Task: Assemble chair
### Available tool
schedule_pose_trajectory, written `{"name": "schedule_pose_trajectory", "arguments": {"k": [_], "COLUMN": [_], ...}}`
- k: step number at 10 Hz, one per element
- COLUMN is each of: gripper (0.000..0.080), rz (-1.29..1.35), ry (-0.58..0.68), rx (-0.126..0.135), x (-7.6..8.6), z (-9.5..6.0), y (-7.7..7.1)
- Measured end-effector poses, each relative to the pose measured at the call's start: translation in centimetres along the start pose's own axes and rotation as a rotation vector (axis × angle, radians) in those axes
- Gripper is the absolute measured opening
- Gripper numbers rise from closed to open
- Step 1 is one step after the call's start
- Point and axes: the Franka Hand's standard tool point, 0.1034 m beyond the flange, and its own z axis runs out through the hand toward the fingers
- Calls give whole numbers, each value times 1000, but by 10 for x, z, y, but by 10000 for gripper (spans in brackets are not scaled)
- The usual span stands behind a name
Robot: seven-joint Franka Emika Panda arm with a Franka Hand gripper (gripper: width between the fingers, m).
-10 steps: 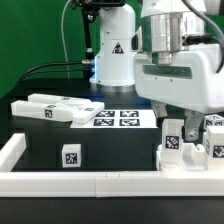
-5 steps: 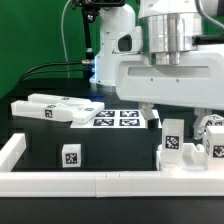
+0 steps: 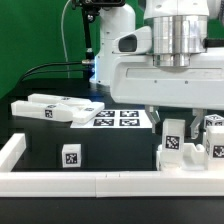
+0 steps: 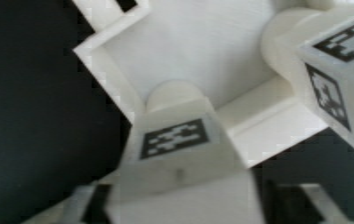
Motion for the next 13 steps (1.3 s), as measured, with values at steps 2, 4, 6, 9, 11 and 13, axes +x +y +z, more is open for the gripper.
{"name": "schedule_pose_trajectory", "arguments": {"k": [2, 4, 6, 9, 11, 13], "gripper": [284, 284, 284, 284, 284, 567], "rz": [198, 463, 827, 1135, 1092, 873], "ry": [-8, -37, -74, -109, -106, -91], "rx": [-6, -32, -6, 18, 16, 11], "x": [0, 2, 6, 5, 5, 2], "z": [0, 1, 3, 3, 3, 1], "y": [0, -1, 3, 5, 5, -1]}}
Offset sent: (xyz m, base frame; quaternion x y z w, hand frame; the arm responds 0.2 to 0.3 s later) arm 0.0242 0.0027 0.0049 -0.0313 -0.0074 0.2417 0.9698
